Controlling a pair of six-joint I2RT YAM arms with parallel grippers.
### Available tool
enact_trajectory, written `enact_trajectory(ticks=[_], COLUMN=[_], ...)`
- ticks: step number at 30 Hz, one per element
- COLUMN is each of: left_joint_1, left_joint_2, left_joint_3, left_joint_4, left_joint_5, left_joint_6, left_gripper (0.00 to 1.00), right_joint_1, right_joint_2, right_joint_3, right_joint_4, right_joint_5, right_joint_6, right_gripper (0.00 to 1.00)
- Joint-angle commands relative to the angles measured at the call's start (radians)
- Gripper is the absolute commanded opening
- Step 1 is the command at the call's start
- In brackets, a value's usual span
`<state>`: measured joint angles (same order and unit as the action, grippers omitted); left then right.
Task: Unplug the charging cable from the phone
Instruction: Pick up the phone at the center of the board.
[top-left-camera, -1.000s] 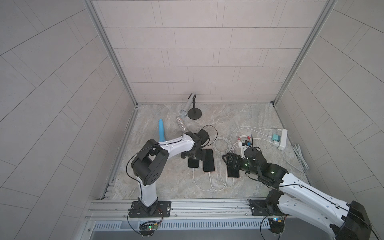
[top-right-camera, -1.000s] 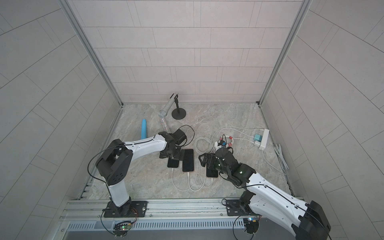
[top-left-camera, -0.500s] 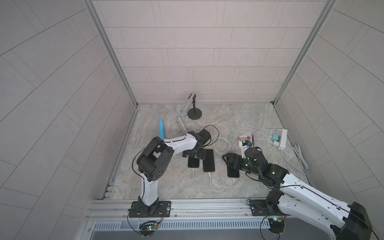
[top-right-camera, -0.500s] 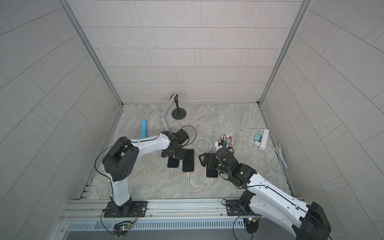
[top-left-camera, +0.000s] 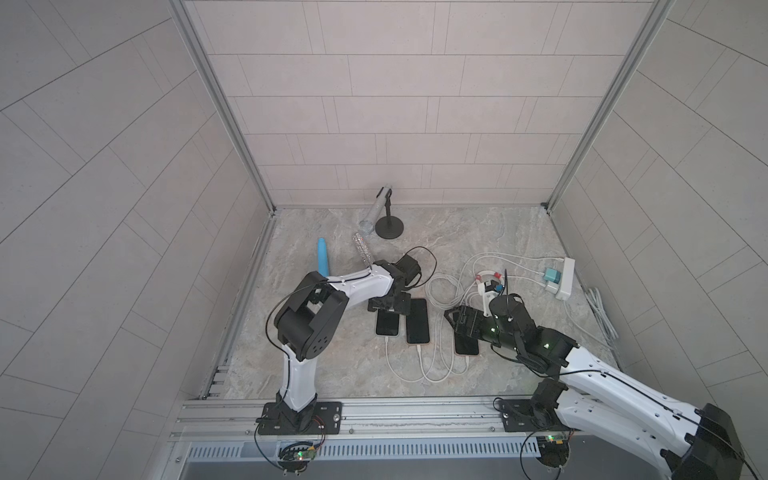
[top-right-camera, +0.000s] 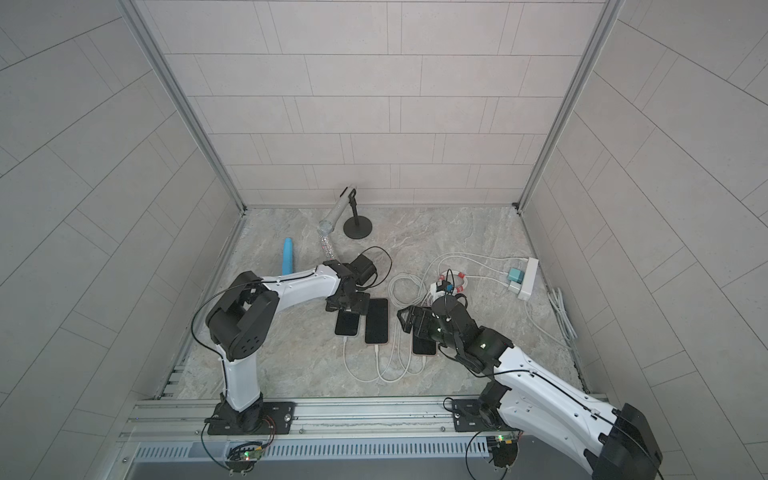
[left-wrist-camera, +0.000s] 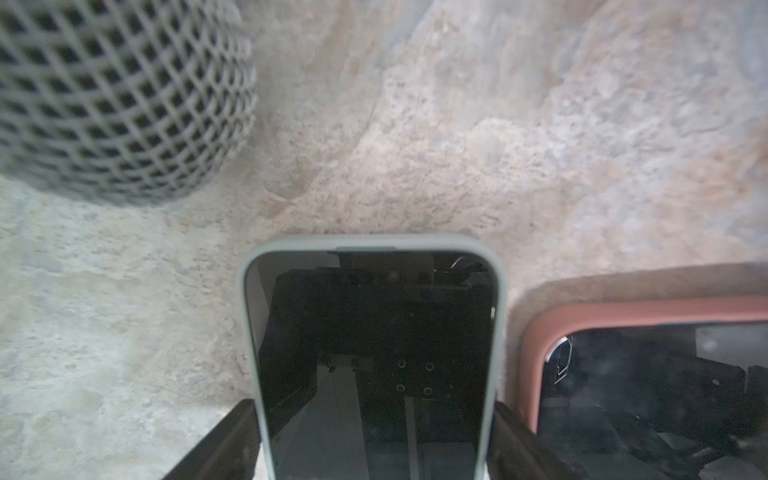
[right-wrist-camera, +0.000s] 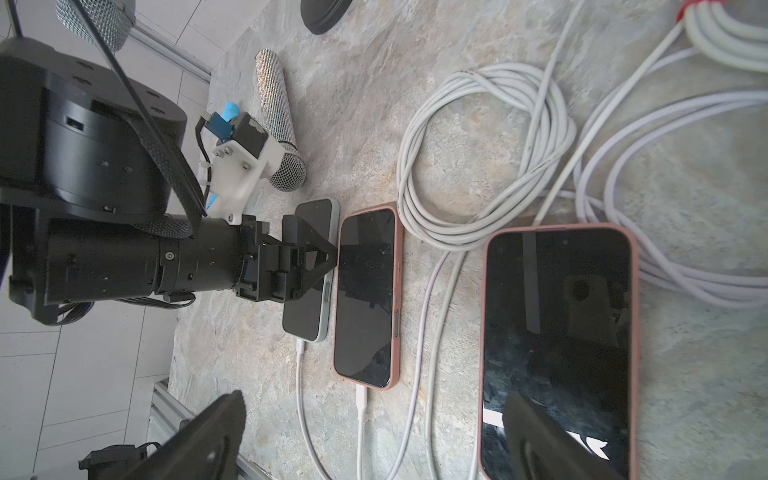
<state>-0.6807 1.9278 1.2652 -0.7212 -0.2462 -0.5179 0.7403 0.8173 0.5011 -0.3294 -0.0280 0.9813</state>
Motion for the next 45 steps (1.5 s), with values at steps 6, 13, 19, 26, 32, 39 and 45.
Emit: enact_trajectory(ticks=[6,13,19,26,32,39,45], left_joint_1=[0.014,0.017,0.019,0.023,0.031,0.041,0.043], left_joint_2=[0.034,0.019,-0.016,-0.059,-0.116,-0.192,-0.234], left_joint_3=[-0.034,-0.045,-0.069,-0.057,-0.055,-0.053,-0.039], left_joint_4=[0.025,-0.002,-0.001,-0.045,-0.061,-0.067,-0.084], left_joint_5=[0.041,0.029,0.036,0.01,0.037,0.09,0.106], left_joint_6=[0.002,-0.025,-0.028,-0.018,-0.028,-0.04,-0.03], left_gripper=[0.67,0.35,0.14,0.0,0.0,0.0,0.0], right_joint_1=[0.004,0.004,0.004,0.004,0.004,0.004,0.004], right_joint_2=[0.003,0.003,0.017,0.059,0.098,0.173,0.22], right_joint_3=[0.001,0.003,0.021,0.042,0.049,0.063,0.048], right_joint_4=[0.001,0.007,0.009,0.027,0.086,0.168,0.267], right_joint_5=[-0.021,-0.046,-0.061,-0.127,-0.216,-0.342,-0.411], right_joint_6=[0.014,0.008,0.001,-0.026,-0.06,-0.081,-0.056], right_gripper=[1.0,1.0,1.0,1.0,0.97,0.98,0.94])
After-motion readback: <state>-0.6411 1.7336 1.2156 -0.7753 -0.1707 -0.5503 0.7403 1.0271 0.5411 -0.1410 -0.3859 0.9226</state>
